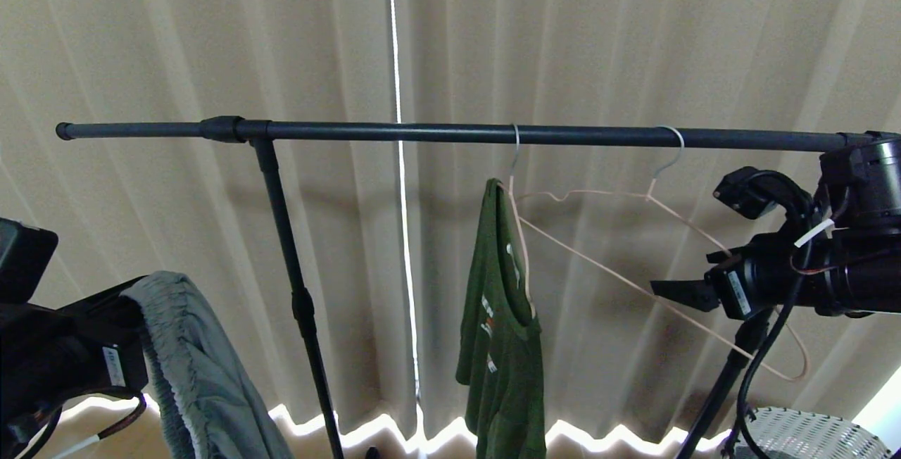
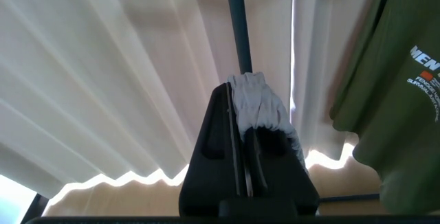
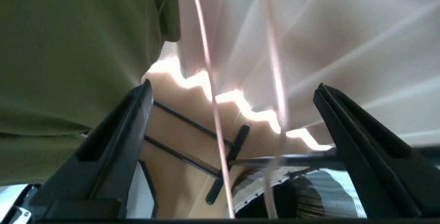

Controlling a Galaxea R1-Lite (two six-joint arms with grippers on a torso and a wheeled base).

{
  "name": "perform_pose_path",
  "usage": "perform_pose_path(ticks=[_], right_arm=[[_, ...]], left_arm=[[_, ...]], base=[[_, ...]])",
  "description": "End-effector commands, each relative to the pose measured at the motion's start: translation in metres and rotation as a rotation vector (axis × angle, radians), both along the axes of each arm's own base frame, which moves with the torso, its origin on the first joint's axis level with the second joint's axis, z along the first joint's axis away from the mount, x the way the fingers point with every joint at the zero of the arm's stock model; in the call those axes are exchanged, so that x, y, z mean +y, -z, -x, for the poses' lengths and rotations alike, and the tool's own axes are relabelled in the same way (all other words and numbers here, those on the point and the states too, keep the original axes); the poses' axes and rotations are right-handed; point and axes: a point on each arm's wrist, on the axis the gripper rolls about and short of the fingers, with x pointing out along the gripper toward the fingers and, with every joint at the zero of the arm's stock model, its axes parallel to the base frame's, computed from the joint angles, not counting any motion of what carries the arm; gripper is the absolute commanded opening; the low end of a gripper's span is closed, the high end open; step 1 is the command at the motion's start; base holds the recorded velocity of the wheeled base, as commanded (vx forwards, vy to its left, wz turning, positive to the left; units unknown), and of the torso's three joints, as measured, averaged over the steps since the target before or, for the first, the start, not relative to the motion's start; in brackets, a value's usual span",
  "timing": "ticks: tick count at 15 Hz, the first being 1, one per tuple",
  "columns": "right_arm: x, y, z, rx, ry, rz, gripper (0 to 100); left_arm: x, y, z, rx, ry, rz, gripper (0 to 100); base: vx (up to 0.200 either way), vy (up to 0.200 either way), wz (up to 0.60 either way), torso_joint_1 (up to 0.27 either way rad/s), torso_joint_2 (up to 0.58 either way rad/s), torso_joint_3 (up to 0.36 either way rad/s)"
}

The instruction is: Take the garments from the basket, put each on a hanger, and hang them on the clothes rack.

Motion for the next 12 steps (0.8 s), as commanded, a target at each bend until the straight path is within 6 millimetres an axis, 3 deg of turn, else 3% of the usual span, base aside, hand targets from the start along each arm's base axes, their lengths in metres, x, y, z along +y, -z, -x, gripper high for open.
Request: perform_pose_path(ticks=[1,10,11,12], right_arm=[[0.0014,0.0088,-0.0070,0.027,-0.003,0.004,100],[0.0013,0.0032,-0.0046,-0.010,-0.002,0.000,100],[0.0003,0.0035,-0.0034,-0.010,0.002,0.001,0],[-0.0002,0.0046,-0.0030,-0.007,0.004,0.001,0]], left_arm=[[0.0000,0.0006,-0.0002,0.003,-0.002,-0.002,0],[-0.0004,0.0009,-0.0007,0.005,0.001,-0.002,0],[-0.0004,0.0010,-0.0006,0.006,0.001,-0.002,0],[-0.0003,0.0007,-0.0004,0.003,0.001,-0.001,0]], base=[[0.000,0.000,0.00,0.000,0.00,0.000],[0.000,0.000,0.00,0.000,0.00,0.000],[0.000,0.000,0.00,0.000,0.00,0.000],[0.000,0.000,0.00,0.000,0.00,0.000]])
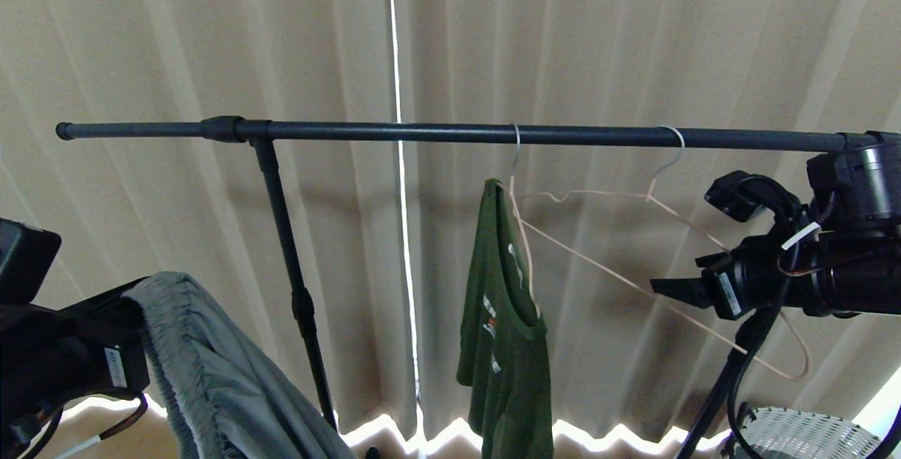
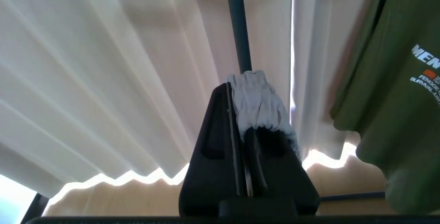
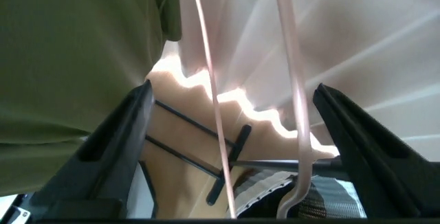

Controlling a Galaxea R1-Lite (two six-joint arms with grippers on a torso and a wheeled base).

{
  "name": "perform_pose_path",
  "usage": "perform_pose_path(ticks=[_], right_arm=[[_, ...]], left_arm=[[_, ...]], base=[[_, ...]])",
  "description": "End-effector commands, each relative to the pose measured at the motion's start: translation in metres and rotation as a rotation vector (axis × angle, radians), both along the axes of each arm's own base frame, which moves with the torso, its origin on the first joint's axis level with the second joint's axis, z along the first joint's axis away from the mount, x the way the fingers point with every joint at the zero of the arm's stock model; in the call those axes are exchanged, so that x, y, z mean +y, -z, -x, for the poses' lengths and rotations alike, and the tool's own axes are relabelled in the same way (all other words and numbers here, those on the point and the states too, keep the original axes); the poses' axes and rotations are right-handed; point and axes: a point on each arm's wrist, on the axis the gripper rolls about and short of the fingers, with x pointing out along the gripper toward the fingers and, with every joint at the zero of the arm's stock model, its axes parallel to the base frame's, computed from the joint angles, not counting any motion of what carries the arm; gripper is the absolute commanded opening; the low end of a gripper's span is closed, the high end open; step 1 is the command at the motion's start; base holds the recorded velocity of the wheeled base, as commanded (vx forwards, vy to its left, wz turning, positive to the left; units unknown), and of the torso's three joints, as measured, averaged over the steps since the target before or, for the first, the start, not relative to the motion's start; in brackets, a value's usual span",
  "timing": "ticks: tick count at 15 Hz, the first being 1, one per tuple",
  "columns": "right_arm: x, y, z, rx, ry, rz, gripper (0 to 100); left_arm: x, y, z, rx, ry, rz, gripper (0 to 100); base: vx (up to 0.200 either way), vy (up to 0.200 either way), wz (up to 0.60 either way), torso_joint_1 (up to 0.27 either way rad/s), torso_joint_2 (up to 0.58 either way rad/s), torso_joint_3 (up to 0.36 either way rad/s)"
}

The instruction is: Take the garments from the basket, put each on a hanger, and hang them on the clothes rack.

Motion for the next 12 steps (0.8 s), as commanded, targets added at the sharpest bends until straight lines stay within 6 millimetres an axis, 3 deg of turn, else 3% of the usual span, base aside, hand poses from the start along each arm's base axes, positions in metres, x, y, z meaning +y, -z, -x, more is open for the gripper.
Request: perform_pose_path(ticks=[1,12], right_arm=[[-0.001,-0.001,0.002,-0.002,0.003,0.000,0],[-0.009,-0.017,0.010,-0.067,0.028,-0.012,0]], left_arm=[[0.000,0.000,0.000,-0.001,-0.001,0.001,0],[0.000,0.000,0.000,0.000,-0.001,0.000,0]], base=[[0.000,0.000,0.00,0.000,0.00,0.000],[0.000,0.000,0.00,0.000,0.00,0.000]])
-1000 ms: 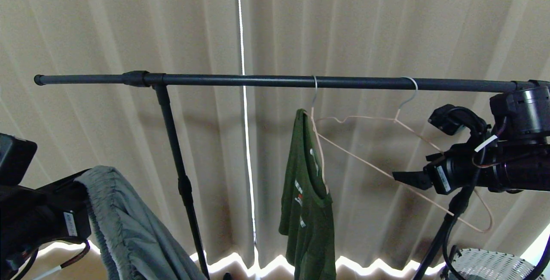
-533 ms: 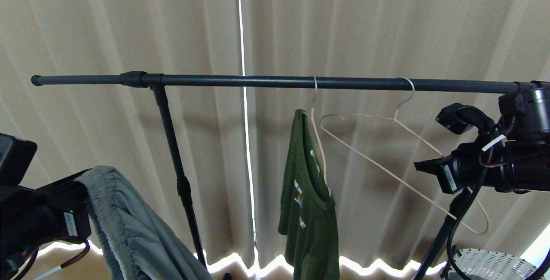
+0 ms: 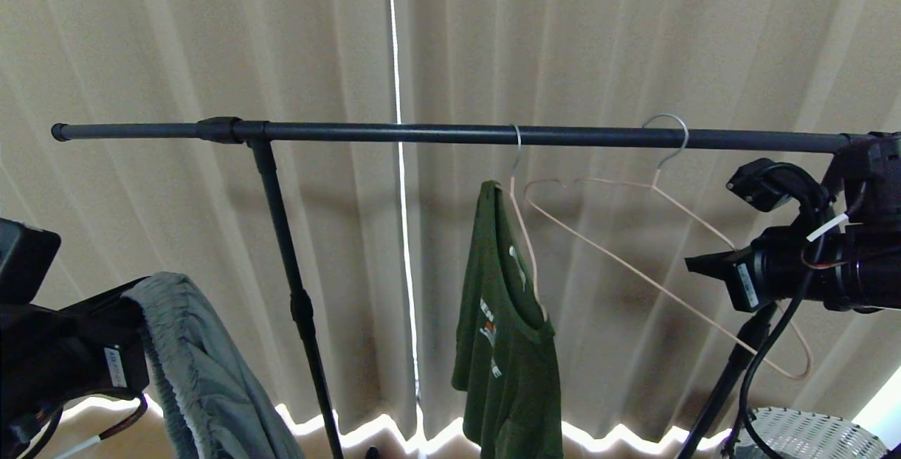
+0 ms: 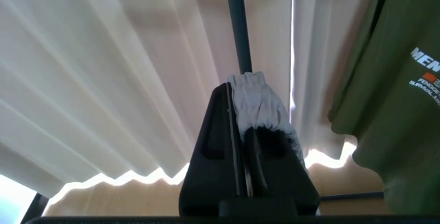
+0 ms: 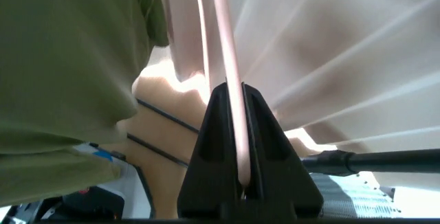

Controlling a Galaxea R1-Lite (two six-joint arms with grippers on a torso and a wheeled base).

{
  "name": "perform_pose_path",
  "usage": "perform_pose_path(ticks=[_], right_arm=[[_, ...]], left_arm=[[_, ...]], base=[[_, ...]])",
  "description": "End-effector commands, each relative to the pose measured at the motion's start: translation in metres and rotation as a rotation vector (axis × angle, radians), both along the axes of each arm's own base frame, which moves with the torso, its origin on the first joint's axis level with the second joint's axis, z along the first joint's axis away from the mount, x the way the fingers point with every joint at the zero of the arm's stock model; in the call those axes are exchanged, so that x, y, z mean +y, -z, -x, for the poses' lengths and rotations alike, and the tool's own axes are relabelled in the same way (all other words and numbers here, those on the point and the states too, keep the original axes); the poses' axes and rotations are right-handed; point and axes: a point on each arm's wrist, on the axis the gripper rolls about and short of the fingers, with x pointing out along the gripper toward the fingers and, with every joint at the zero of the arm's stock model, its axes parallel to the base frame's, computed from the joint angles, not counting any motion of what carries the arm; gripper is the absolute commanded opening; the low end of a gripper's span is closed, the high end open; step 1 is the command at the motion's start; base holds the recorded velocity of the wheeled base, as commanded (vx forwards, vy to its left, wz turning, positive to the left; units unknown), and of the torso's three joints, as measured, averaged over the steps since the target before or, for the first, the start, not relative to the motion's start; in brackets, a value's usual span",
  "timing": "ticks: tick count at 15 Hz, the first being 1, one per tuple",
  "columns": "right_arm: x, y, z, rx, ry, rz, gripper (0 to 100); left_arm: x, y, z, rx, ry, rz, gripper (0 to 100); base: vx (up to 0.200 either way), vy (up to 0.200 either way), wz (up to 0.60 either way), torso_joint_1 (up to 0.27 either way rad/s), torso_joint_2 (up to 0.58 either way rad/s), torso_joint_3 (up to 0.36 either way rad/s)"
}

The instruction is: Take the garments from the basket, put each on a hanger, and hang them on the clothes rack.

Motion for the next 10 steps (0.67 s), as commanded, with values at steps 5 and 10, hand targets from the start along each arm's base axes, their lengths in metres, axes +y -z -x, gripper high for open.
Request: perform_pose_path(ticks=[5,10], right_arm=[[-0.007,-0.011,0.024,-0.053,0.018,-0.005,0],[-0.010,-0.016,0.043,-0.087,0.019,-0.008,0]], left_arm=[[0.000,0.001,0.000,0.003,0.000,-0.002,0],[0.000,0.001,0.000,0.004,-0.003,-0.006,0]], base=[[0.000,0.000,0.00,0.000,0.00,0.000],[0.000,0.000,0.00,0.000,0.00,0.000]])
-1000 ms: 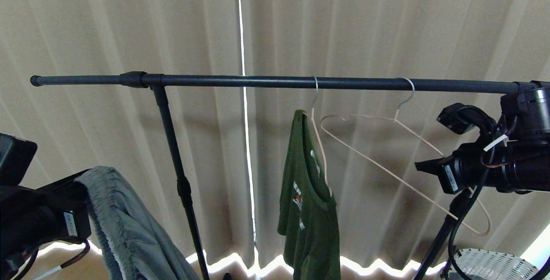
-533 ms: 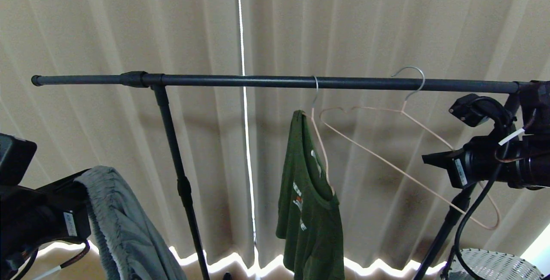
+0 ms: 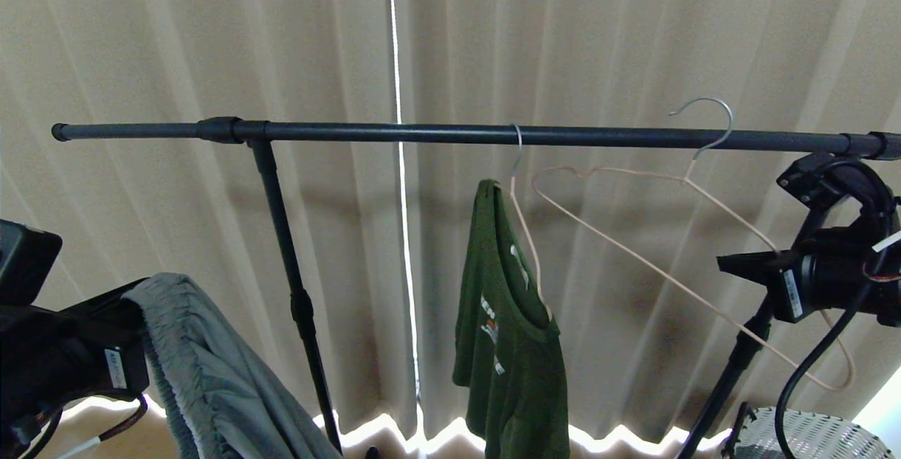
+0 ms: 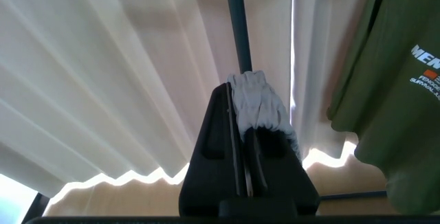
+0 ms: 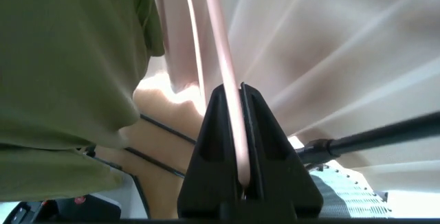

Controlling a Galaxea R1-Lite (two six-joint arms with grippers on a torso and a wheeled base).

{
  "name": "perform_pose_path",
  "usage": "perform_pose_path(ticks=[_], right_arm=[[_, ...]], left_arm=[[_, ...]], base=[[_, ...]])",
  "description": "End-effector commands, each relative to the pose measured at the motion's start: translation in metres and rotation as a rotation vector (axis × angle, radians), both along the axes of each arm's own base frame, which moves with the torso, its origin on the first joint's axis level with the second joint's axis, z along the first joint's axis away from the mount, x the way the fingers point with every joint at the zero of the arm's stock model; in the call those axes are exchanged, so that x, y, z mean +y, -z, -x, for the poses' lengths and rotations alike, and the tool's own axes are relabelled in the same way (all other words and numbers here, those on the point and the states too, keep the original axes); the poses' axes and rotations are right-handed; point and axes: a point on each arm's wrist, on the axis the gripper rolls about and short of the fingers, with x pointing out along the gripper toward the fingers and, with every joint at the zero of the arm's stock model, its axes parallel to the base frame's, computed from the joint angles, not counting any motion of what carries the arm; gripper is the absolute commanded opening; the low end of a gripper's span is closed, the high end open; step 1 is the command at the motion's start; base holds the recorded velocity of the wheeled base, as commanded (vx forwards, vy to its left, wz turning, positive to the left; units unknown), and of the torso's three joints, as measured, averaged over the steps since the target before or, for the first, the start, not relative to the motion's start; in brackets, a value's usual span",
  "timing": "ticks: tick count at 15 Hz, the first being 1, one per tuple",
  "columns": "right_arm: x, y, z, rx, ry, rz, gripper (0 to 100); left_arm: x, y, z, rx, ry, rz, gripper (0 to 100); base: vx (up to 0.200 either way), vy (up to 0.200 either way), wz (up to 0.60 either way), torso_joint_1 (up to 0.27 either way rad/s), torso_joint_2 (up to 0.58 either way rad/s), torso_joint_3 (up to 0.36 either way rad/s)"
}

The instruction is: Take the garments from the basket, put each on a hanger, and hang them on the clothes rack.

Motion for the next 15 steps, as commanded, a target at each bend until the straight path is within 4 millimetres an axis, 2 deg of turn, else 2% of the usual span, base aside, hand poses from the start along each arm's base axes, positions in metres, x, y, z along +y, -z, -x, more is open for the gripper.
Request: perform_pose_path(ticks=[1,3,7,15], right_arm=[[-0.002,-0.003,0.015,-0.025,-0.002,-0.001,0],[-0.003,-0.002,0.023,-0.031,-0.003,0.000,0],[-0.004,-0.005,0.031,-0.048,-0.004,-0.001,0],[-0.004,-0.003,0.032,-0.043,-0.002,0.003,0]], left_arm=[[0.000,0.001,0.000,0.003,-0.001,-0.003,0],[0.000,0.001,0.000,0.003,-0.001,-0.003,0],[0.000,0.001,0.000,0.004,0.000,-0.005,0],[0.000,0.001,0.000,0.003,-0.002,-0.004,0]], base=[[0.000,0.000,0.00,0.000,0.00,0.000],[0.000,0.000,0.00,0.000,0.00,0.000],[-0.200,0.000,0.00,0.012,0.01,0.002],[-0.200,0.000,0.00,-0.002,0.00,0.007]])
